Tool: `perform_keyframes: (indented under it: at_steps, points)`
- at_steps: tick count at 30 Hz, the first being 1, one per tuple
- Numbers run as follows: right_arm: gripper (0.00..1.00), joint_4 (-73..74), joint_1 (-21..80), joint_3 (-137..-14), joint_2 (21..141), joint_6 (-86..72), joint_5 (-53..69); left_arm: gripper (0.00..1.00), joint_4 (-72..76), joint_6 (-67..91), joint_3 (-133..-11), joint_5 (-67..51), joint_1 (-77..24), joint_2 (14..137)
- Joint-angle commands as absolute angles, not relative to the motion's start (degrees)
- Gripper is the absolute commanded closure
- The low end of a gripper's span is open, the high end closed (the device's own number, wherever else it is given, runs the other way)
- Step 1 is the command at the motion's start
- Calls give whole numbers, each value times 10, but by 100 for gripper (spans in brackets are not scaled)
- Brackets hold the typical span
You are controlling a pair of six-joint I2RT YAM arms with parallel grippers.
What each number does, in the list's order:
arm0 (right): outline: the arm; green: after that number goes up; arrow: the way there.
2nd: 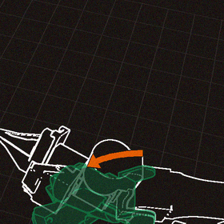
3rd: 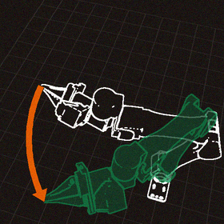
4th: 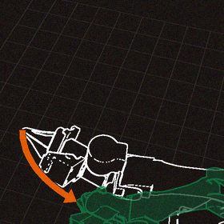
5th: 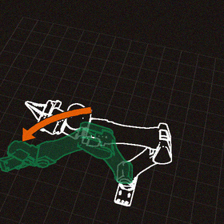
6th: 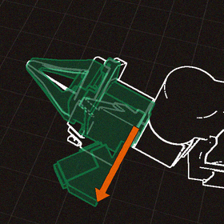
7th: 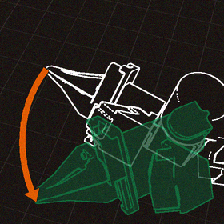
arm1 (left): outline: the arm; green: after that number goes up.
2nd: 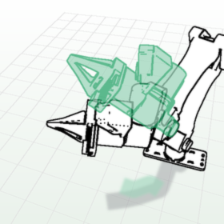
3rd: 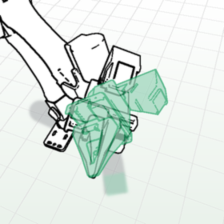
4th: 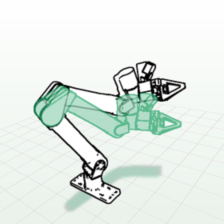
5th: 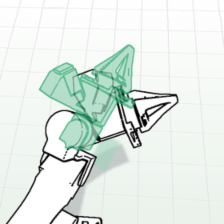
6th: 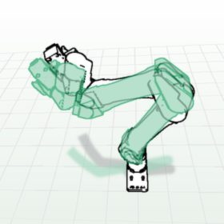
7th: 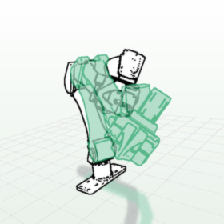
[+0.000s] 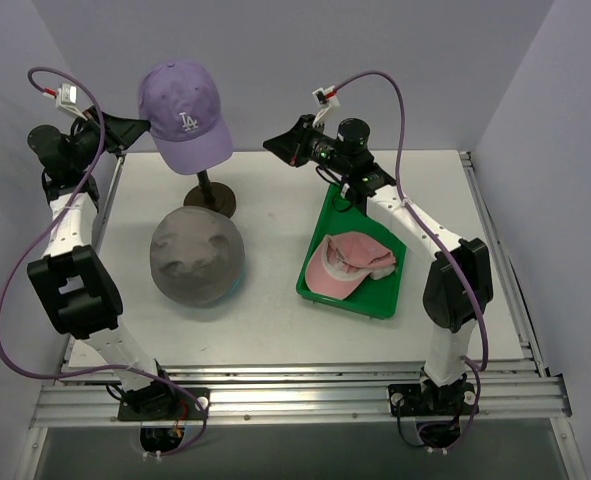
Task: Stack the hats
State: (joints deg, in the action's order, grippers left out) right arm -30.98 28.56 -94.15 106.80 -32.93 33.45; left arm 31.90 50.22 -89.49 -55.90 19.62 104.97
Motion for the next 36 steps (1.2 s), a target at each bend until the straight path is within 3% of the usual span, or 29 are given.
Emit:
perform_keyframes:
  at_steps: [1, 5, 15, 26, 36]
  points:
    - [100, -324, 287, -959, 1053, -317, 335, 60, 289, 502, -904, -556, 193, 1069]
    - [100, -318, 287, -960, 1053, -311, 334, 55, 290, 504, -904, -550, 193, 1069]
    - [100, -295, 288, -989, 1070, -295, 311, 27, 294, 511, -892, -514, 202, 1025]
    - [100, -132, 321, -1205, 1214, -195, 178, 23, 202, 460, -885, -418, 202, 962]
    - [100, -115, 346, -1296, 1283, -139, 133, 26, 184, 440, -782, -334, 201, 872]
